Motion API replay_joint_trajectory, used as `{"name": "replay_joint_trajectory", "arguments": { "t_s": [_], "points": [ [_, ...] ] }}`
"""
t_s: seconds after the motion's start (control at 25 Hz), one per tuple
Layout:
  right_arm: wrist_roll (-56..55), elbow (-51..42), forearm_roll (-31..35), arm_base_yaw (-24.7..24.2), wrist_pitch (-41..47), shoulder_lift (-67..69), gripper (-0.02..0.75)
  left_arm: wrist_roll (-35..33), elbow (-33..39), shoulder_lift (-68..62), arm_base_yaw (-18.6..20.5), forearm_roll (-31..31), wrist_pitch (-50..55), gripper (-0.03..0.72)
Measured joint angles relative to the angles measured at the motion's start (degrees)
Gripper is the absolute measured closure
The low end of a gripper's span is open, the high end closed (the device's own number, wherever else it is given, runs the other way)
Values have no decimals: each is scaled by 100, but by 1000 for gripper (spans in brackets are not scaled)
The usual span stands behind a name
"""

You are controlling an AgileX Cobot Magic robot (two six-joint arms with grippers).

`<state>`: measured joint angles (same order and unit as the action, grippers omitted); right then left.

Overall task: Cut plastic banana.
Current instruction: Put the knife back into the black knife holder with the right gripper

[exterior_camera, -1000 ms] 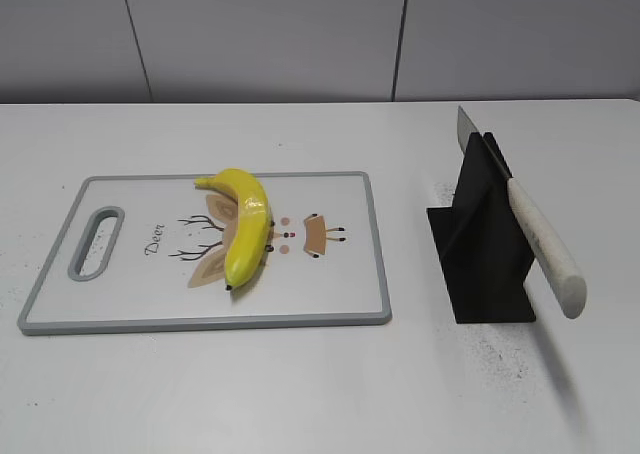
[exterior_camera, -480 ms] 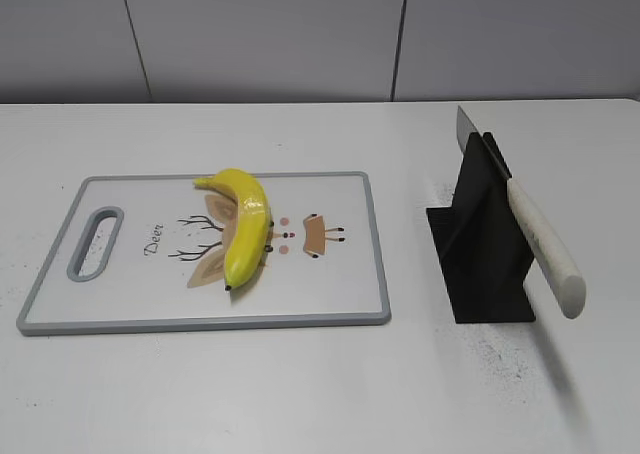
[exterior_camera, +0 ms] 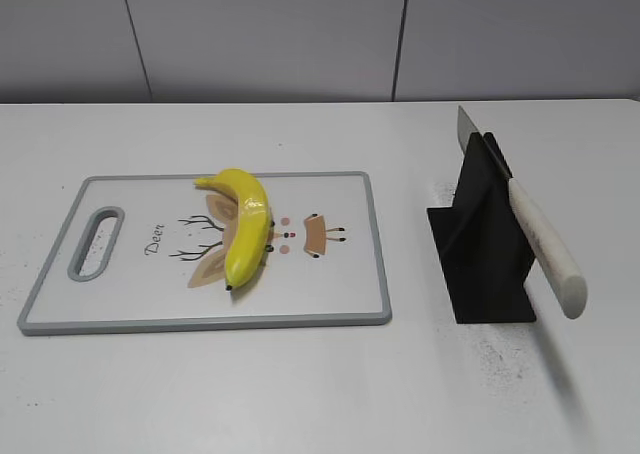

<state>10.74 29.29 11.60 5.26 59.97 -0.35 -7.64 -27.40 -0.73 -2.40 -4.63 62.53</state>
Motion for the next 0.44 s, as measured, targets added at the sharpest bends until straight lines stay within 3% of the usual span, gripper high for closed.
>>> {"name": "replay_joint_trajectory", "arguments": {
  "t_s": [0.44],
  "points": [
    [0, 0, 5, 0, -6, 0, 146, 0, 0, 0, 0, 0, 0, 135]
  ]
}}
